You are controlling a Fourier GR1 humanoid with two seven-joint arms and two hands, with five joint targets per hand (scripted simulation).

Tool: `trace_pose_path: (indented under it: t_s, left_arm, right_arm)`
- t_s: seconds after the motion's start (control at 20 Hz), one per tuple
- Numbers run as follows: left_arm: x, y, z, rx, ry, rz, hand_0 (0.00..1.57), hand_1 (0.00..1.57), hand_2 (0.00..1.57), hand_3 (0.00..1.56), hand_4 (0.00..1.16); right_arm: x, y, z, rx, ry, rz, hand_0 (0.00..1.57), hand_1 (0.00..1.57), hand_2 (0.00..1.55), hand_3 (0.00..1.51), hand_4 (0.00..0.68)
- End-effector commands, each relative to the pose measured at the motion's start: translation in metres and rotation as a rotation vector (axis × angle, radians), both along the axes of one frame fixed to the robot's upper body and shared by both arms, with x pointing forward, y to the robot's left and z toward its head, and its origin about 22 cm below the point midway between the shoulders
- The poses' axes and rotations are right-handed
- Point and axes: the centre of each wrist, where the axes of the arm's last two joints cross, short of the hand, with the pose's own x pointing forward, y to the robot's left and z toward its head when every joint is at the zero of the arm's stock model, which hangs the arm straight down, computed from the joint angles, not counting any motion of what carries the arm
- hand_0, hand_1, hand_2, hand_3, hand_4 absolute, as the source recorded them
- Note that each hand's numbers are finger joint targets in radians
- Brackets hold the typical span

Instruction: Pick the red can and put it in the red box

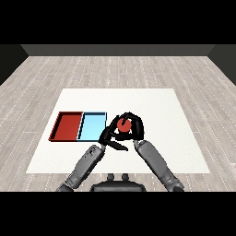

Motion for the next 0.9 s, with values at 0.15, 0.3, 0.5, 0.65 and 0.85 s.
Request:
trace_pose_path:
  t_s: [0.15,0.3,0.5,0.65,0.85]
  left_arm:
    - [0.004,-0.017,0.006,-0.016,-0.025,-0.052,0.00,0.00,0.00,0.00,0.00]
    - [-0.009,-0.017,-0.017,-0.026,-0.024,-0.047,0.00,0.00,0.00,0.00,0.00]
    - [-0.006,-0.019,-0.005,-0.012,-0.037,-0.041,0.00,0.00,0.00,0.00,0.00]
    - [0.009,-0.009,0.003,-0.029,-0.068,-0.011,0.00,0.00,0.00,0.00,0.00]
    - [0.001,-0.014,0.012,-0.082,-0.009,0.244,1.57,1.57,1.57,1.50,1.14]
  right_arm:
    - [-0.011,0.022,-0.006,0.015,-0.029,0.028,1.57,1.57,1.47,1.40,0.631]
    - [0.007,0.025,0.012,0.015,-0.018,0.060,1.57,1.57,1.49,1.41,0.657]
    - [-0.013,0.029,0.000,-0.001,-0.021,0.059,1.57,1.57,1.48,1.41,0.651]
    - [-0.002,0.033,0.009,0.034,-0.035,0.054,1.57,1.57,1.48,1.40,0.658]
    - [0.000,0.021,0.013,0.011,-0.003,0.058,1.57,1.57,1.47,1.40,0.630]
